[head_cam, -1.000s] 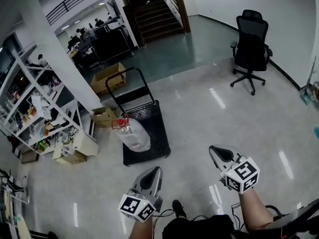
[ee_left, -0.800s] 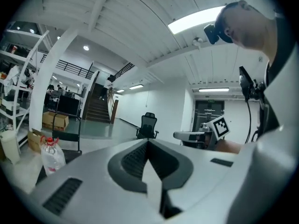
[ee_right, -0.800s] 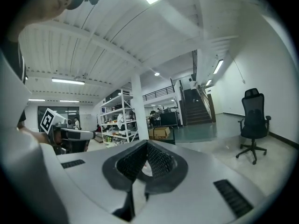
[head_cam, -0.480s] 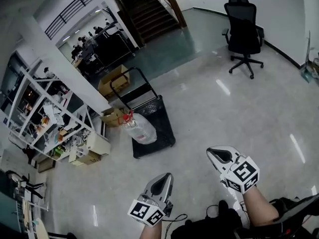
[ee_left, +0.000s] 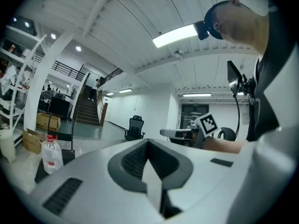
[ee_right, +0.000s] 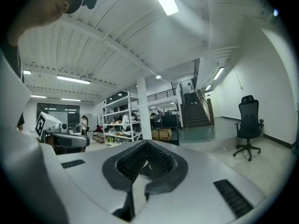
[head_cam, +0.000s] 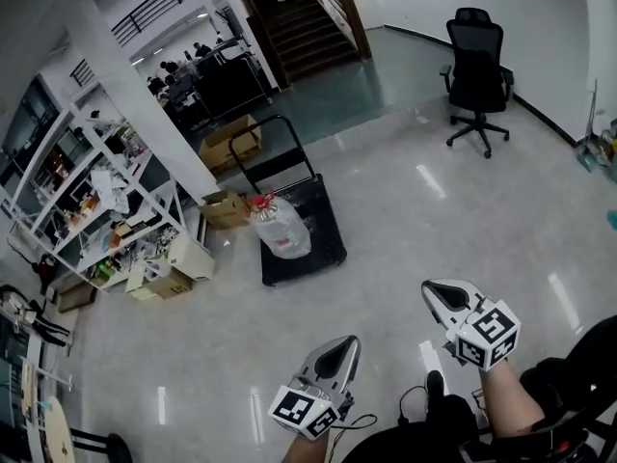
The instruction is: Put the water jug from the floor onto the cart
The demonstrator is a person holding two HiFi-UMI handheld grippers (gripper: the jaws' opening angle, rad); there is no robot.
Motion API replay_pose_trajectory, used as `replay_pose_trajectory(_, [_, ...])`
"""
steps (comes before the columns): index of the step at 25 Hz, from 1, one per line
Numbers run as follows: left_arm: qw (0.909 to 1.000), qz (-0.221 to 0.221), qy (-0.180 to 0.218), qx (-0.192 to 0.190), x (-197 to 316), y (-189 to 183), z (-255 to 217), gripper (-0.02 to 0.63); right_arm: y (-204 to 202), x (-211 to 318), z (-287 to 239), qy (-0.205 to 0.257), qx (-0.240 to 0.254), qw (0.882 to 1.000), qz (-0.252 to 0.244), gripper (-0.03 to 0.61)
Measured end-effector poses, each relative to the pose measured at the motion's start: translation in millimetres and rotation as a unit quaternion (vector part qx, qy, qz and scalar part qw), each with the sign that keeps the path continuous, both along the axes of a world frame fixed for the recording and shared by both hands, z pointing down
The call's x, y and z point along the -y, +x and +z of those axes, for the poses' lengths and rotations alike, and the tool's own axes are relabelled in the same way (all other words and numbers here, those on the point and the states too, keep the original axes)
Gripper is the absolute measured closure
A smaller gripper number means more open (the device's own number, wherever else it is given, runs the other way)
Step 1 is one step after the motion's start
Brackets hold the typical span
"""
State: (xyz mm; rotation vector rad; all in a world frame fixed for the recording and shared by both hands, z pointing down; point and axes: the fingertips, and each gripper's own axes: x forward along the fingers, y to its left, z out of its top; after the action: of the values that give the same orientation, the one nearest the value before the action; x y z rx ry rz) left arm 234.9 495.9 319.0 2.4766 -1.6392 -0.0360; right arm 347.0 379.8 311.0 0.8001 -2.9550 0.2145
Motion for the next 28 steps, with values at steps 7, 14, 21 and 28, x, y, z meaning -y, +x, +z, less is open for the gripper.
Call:
replay_pose_trajectory(7, [0.9993,-0.020,0.011,-0.030,-121.0,-67.8,12.5,0.617,-24.5,-119.4,-3.6,0.001,-0.029,0.999,0.036,0.577])
replay_pose_trajectory(14, [0.9991,0.003,0.036,-0.022,-172.3,-70.0,-1.5,0.617,-24.3,-196.9,-28.7,0.042,-0.050,0.997,0.050,0.577])
replay_pose_trajectory(21, [0.9988,-0.006,0.046,-0.015,-190.0,-44.2,-24.9,0.617,6.1,-215.9,-44.8,0.037,-0.024,0.998,0.044,0.577])
replay_pose_trajectory(28, [0.9986,-0.010,0.051,0.007,-189.3,-1.1,-50.2,0.617,58.8,-211.7,-42.9,0.025,-0.011,0.998,0.061,0.577])
